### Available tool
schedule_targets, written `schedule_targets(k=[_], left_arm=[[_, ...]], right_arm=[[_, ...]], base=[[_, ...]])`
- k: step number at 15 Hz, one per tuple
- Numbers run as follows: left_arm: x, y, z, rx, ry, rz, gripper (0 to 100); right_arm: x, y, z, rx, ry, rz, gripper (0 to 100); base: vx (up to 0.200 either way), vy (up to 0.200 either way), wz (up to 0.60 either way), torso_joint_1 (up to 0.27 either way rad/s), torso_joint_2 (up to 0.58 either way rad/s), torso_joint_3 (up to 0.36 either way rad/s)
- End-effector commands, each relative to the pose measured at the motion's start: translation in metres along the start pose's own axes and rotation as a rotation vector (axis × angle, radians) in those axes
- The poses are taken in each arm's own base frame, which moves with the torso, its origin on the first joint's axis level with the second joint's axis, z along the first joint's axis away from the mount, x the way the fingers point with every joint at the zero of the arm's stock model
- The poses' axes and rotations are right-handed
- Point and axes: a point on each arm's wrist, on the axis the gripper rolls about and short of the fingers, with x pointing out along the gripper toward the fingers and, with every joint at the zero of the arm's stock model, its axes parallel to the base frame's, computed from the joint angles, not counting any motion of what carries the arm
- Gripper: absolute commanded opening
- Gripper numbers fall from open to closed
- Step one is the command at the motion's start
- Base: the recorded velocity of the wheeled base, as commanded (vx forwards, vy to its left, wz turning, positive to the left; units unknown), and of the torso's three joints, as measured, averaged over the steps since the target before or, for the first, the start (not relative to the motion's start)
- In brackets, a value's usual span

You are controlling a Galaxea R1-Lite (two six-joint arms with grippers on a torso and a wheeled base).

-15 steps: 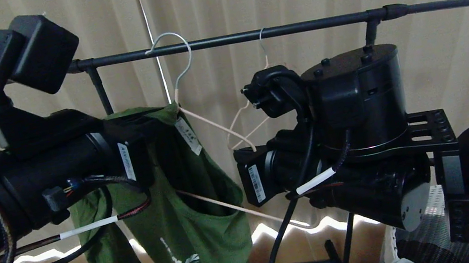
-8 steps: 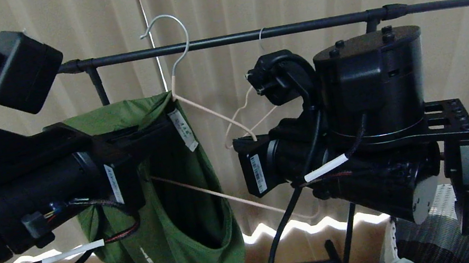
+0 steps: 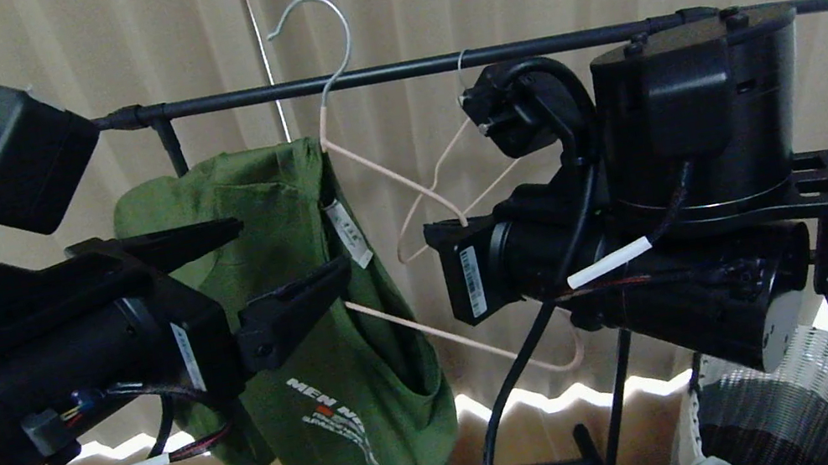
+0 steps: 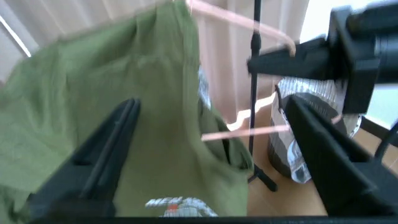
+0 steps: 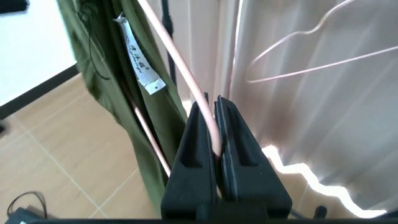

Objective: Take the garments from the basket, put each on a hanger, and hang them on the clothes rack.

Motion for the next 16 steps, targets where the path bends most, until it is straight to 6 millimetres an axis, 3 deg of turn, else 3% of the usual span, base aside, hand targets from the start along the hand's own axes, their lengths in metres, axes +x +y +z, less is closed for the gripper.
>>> schedule_targets(k=[1,4,7,9,11,16], left_arm=[[-0.003,0.0,-0.003,-0.003,0.005,0.004,100],[-0.016,0.0,-0.01,0.0,0.004,0.004,100],[-0.026,0.003,-0.011,0.008,-0.007,0.024,100],[-0.028,0.022,-0.021,0.169,0.043,0.129,100],[-0.029,0.027,-0.022,0.222,0.042,0.159,100],[-0.02,0.03,-0.018,0.372,-0.032,0.087,100]], right_arm=[[-0.004,-0.007,0.006,0.009,-0.019,-0.015,0],[-0.018,-0.019,0.011,0.004,-0.036,-0.033,0],[-0.027,-0.041,0.002,-0.034,0.0,-0.036,0],[-0.036,-0.065,-0.004,-0.095,0.027,-0.04,0],[-0.041,-0.077,-0.006,-0.122,0.025,-0.026,0],[-0.047,-0.085,-0.019,-0.207,0.043,0.035,0]], base=[[0.0,0.0,0.0,0.0,0.0,0.0],[0.0,0.0,0.0,0.0,0.0,0.0],[0.0,0.0,0.0,0.0,0.0,0.0],[0.0,0.0,0.0,0.0,0.0,0.0],[0.0,0.0,0.0,0.0,0.0,0.0],[0.0,0.0,0.0,0.0,0.0,0.0]])
